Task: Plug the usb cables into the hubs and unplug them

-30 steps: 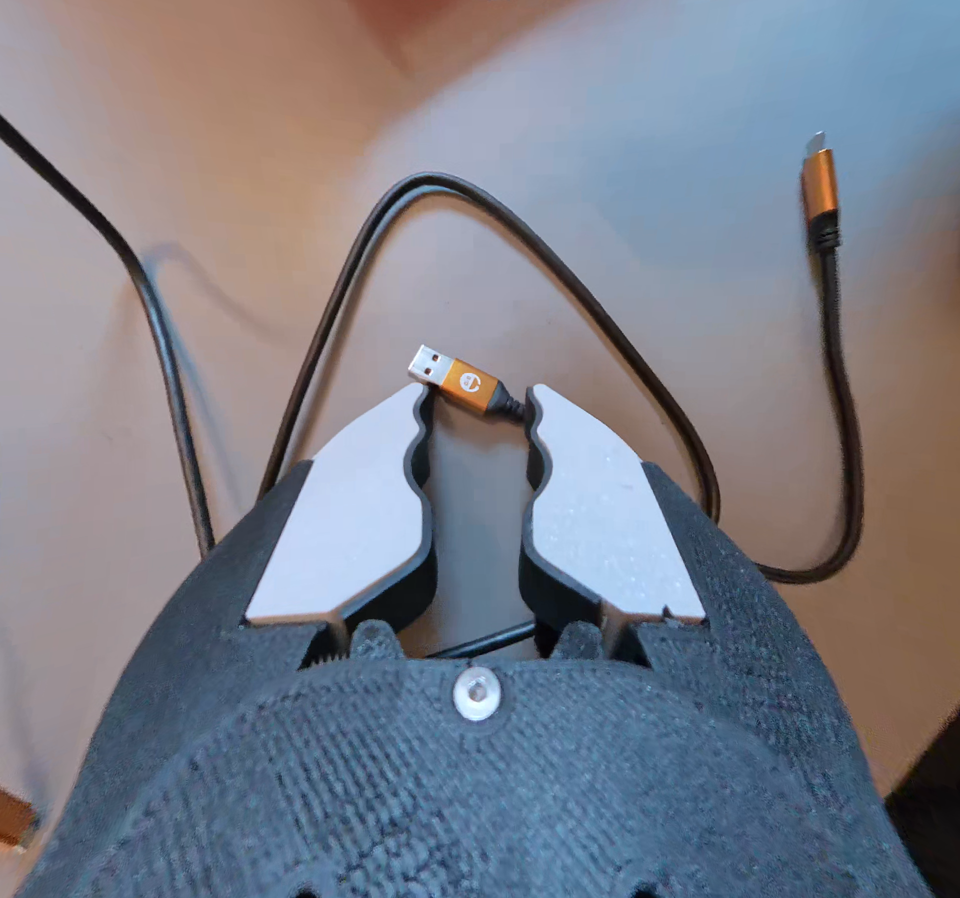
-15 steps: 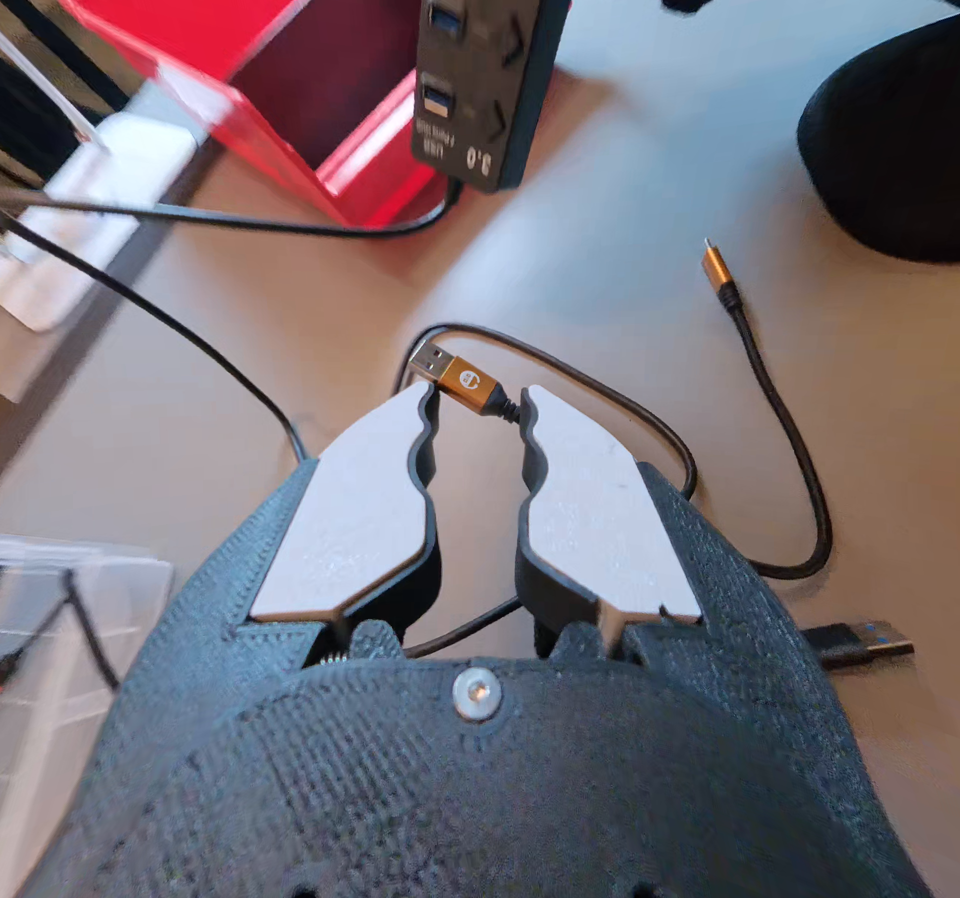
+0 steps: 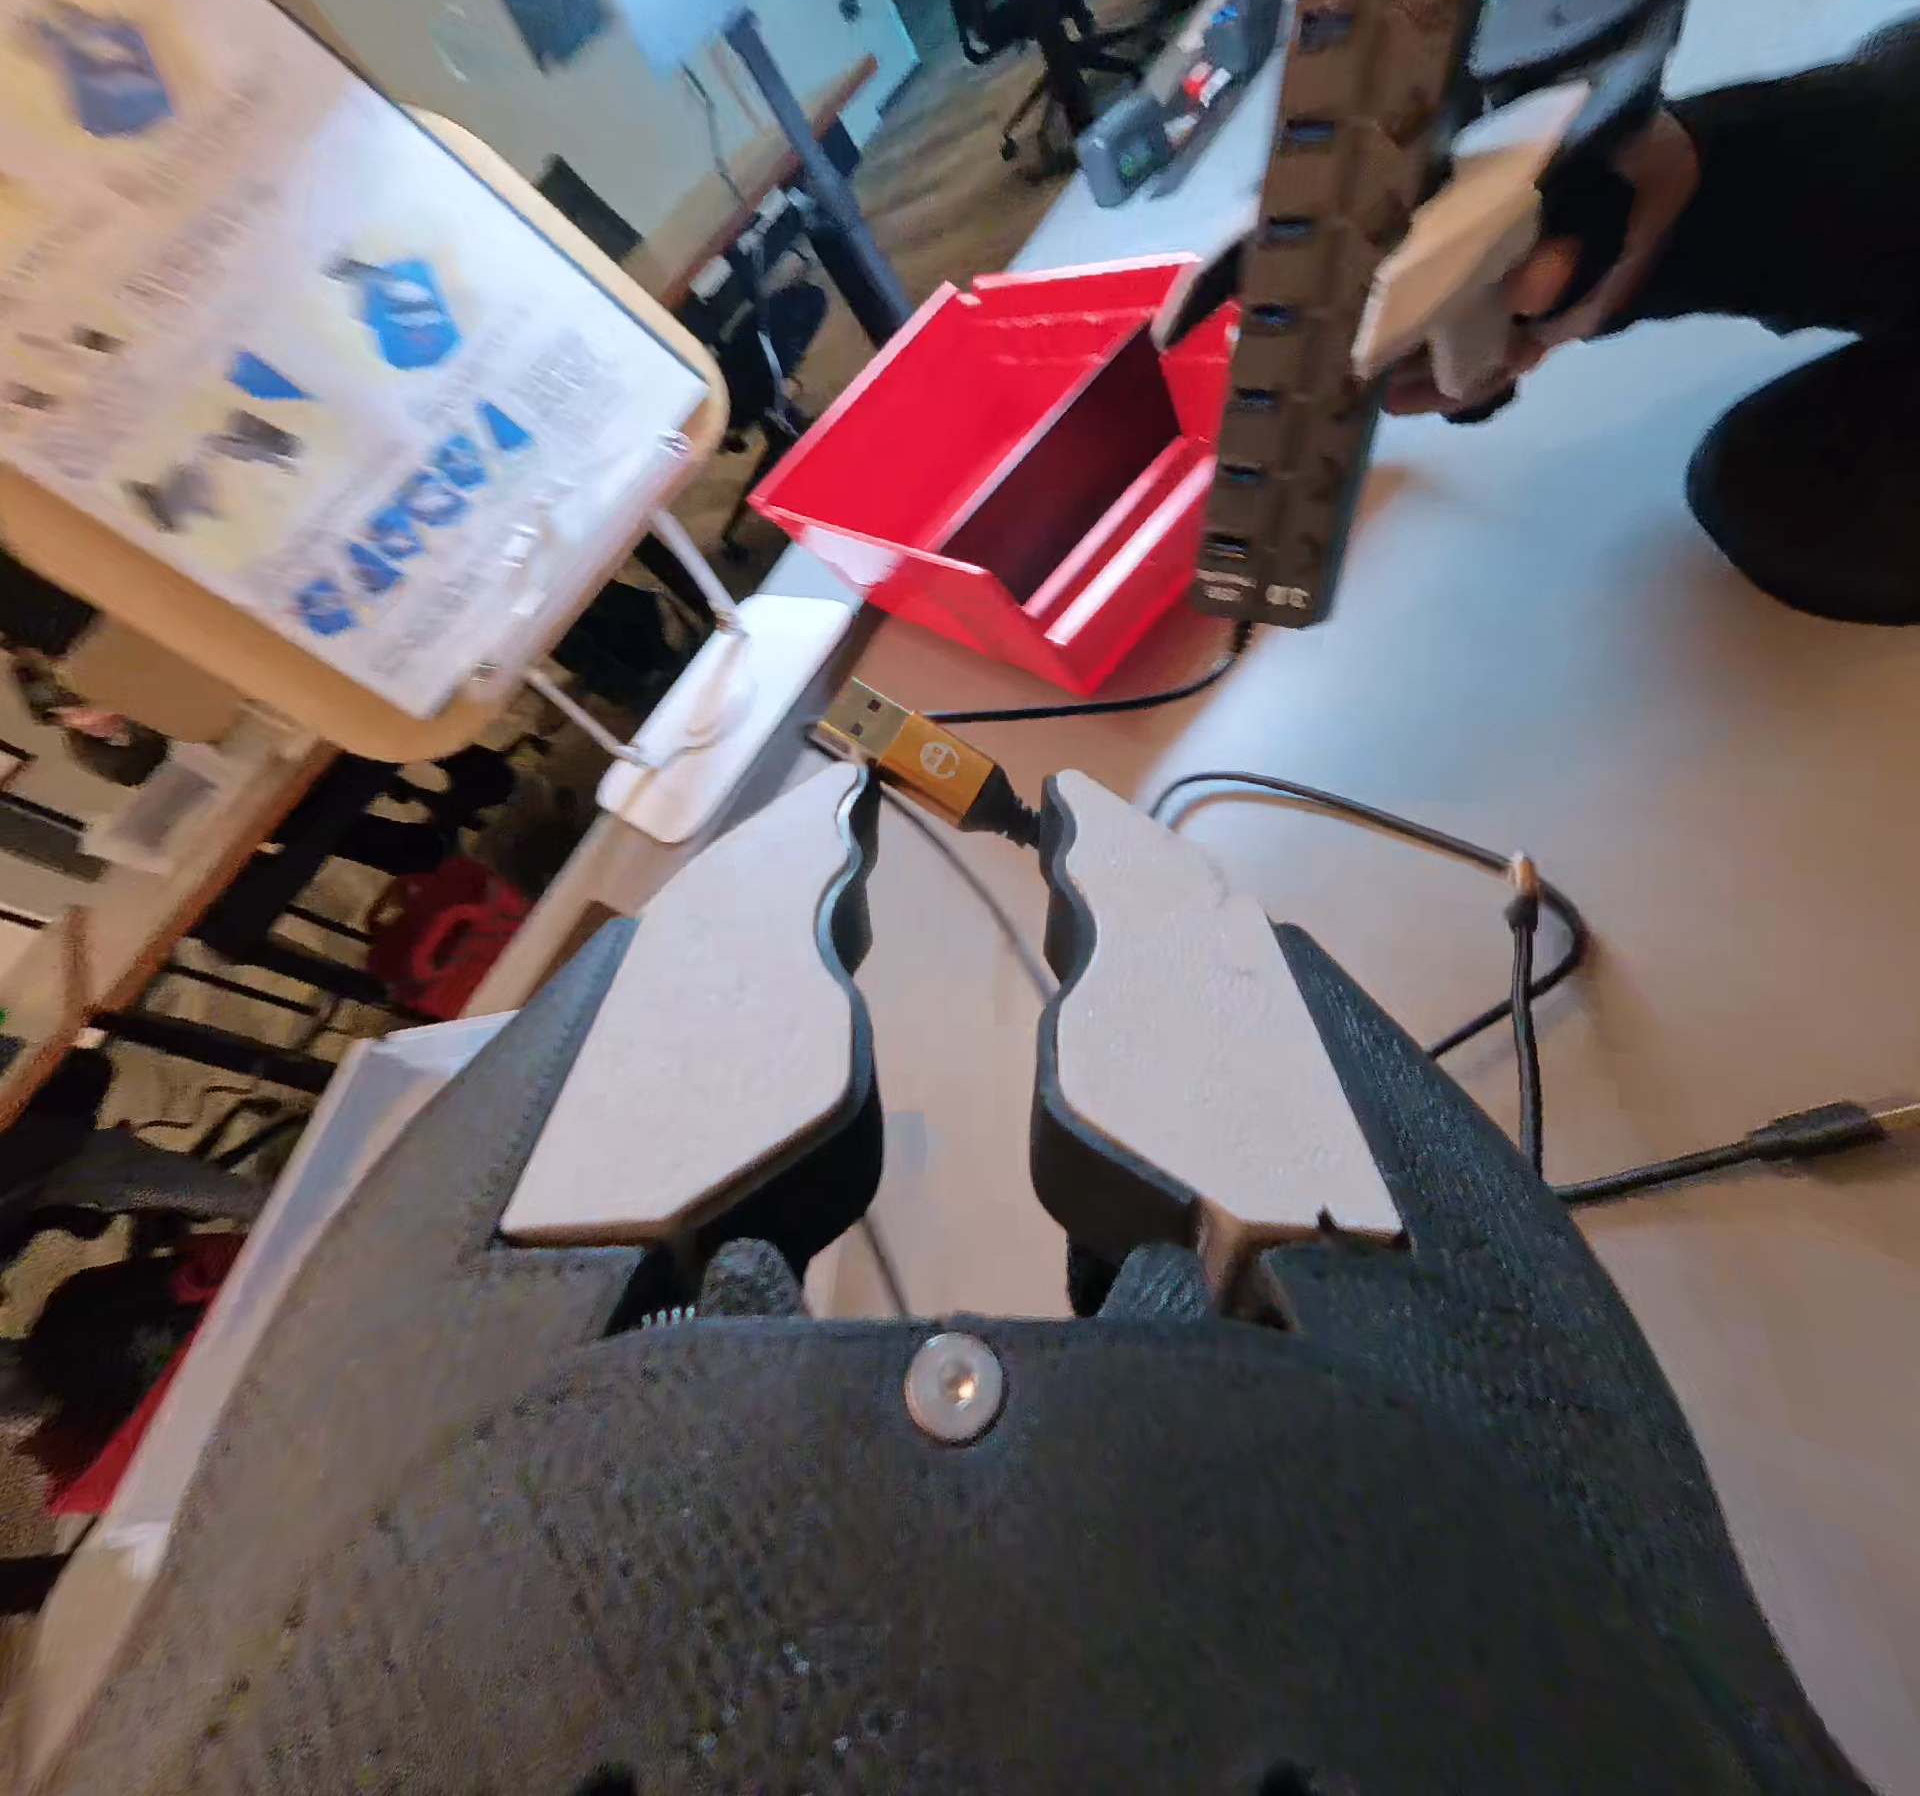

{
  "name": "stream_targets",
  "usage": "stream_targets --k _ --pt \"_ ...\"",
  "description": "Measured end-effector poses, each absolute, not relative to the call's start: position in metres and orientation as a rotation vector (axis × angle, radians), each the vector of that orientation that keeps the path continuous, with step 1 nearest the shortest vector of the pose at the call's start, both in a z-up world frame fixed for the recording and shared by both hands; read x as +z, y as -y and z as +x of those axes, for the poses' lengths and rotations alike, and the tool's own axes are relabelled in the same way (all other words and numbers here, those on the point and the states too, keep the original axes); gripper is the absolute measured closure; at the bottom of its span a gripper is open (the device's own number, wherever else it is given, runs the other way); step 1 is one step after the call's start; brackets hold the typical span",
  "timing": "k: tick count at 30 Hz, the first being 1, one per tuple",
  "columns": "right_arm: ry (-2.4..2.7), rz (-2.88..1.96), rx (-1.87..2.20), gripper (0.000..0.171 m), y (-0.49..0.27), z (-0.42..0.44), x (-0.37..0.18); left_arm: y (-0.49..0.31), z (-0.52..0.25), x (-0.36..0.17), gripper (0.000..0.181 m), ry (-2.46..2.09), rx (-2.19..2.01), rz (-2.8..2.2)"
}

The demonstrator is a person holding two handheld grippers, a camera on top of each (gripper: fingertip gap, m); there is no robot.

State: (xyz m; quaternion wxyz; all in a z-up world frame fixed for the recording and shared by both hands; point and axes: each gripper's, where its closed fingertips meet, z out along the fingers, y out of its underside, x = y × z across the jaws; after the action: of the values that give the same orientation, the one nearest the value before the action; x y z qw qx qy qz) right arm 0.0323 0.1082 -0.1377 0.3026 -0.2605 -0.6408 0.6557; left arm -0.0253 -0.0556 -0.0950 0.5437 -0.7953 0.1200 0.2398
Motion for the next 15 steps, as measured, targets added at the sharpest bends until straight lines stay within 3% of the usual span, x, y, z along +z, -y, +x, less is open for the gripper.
stream_targets --k 7,15 --pt "1.723 -0.685 1.744 0.103 -0.103 0.032 -0.141 0.108 -0.05 -0.015 0.151 -0.294 0.693 -1.81" --pt "1.733 -0.717 1.715 0.103 -0.104 0.028 -0.146 0.094 -0.065 -0.092 0.151 -0.399 1.1 -1.959"
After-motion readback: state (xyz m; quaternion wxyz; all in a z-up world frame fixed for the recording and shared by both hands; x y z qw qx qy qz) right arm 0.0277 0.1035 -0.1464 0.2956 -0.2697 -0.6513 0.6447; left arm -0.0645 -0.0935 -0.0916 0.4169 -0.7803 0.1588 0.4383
